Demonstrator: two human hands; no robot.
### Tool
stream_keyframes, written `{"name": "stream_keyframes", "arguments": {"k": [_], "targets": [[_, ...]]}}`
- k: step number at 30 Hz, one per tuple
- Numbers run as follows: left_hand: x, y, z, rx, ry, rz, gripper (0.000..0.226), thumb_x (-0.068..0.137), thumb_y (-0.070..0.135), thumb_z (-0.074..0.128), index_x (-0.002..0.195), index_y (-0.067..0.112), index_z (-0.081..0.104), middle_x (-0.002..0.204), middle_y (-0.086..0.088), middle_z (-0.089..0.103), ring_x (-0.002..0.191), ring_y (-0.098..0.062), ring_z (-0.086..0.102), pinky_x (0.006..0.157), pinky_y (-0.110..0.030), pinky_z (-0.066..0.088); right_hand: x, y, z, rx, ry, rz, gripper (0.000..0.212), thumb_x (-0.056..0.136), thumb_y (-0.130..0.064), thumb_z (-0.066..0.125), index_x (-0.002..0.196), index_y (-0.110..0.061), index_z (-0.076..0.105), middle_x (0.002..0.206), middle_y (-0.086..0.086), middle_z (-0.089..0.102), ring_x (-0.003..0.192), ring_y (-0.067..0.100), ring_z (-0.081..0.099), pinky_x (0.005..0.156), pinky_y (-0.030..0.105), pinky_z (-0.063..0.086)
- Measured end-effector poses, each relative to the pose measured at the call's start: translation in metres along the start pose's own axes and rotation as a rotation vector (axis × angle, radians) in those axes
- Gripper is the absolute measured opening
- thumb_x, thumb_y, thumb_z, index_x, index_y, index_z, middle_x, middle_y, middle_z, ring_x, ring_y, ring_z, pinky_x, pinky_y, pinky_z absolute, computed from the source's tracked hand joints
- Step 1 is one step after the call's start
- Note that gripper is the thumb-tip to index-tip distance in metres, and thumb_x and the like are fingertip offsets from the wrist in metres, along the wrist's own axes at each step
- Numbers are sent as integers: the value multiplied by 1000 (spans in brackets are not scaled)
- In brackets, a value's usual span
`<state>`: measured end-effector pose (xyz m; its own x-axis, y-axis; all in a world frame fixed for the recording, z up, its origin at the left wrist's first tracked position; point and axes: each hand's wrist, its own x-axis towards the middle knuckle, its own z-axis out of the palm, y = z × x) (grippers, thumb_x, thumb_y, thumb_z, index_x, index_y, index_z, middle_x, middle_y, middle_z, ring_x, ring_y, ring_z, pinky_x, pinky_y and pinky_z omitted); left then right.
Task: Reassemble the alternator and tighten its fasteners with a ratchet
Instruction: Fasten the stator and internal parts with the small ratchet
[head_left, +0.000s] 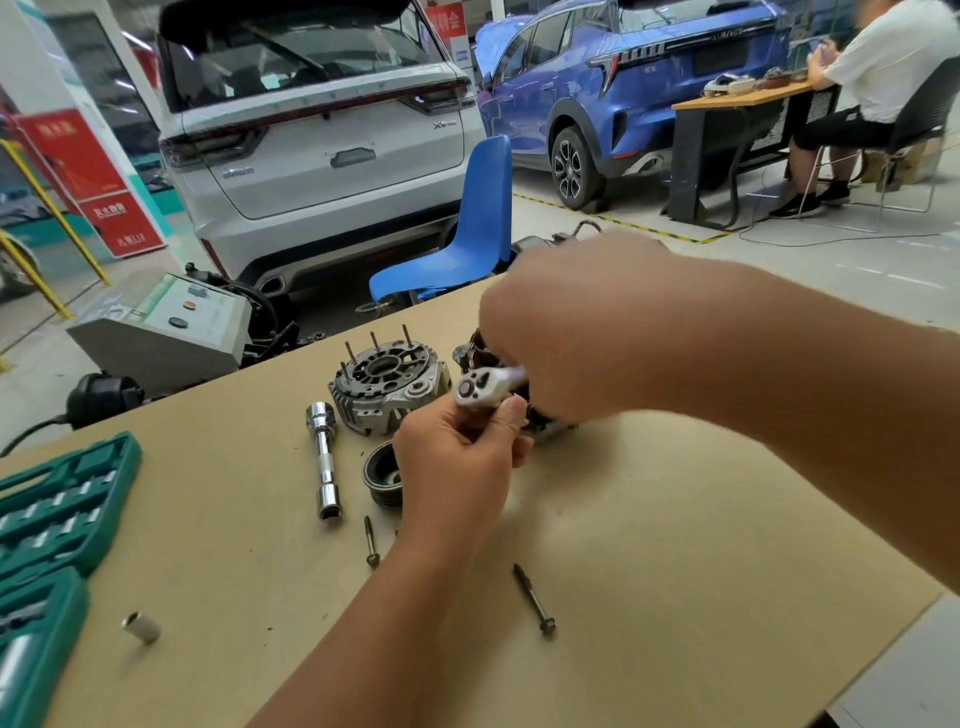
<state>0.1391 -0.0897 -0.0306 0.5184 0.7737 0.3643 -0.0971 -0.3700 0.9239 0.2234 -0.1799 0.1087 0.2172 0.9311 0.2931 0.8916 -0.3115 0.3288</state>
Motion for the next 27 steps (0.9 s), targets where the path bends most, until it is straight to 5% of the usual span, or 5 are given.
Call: {"name": "stream_keyframes", "arguments": {"k": [7, 11, 16, 19, 27], "targets": [[-4, -4, -2, 86, -5, -48, 14, 78, 17, 89, 77, 20, 76, 64, 0, 74, 54, -15, 69, 50, -26, 55, -10, 16, -3, 241, -191, -40, 22, 91, -19, 55, 71, -26, 53, 73, -7, 56, 60, 12, 50, 47, 27, 33], [-1, -7, 4, 238, -1, -109, 17, 78, 33, 89, 83, 21, 79, 62, 7, 73, 55, -9, 71, 52, -23, 53, -17, 54, 0, 984, 93, 207, 18, 89, -14, 71, 77, -27, 71, 64, 0, 67, 50, 7, 59, 44, 21, 44], [-3, -7, 11, 379, 11, 25, 13, 87, 28, 81, 75, 25, 76, 60, 13, 70, 54, -7, 69, 60, -34, 60, -7, 64, 49, 1304, 482, 478, 11, 87, 4, 64, 89, -4, 70, 67, 8, 60, 43, 4, 53, 43, 15, 40], [-3, -9, 11, 404, 17, 82, 12, 86, 24, 81, 75, 25, 76, 60, 15, 69, 53, -2, 67, 56, -24, 56, 1, 70, 86, 1457, 625, 629, 10, 87, 0, 61, 86, -8, 68, 67, 9, 58, 44, 10, 50, 44, 22, 41], [-4, -13, 17, 425, 81, 127, 11, 85, 23, 79, 75, 20, 77, 61, 11, 67, 57, -7, 65, 56, -31, 53, 46, 93, 153, 1518, 587, 753, 21, 79, -34, 73, 61, -27, 64, 50, -10, 42, 51, 19, 37, 56, 36, 36]]}}
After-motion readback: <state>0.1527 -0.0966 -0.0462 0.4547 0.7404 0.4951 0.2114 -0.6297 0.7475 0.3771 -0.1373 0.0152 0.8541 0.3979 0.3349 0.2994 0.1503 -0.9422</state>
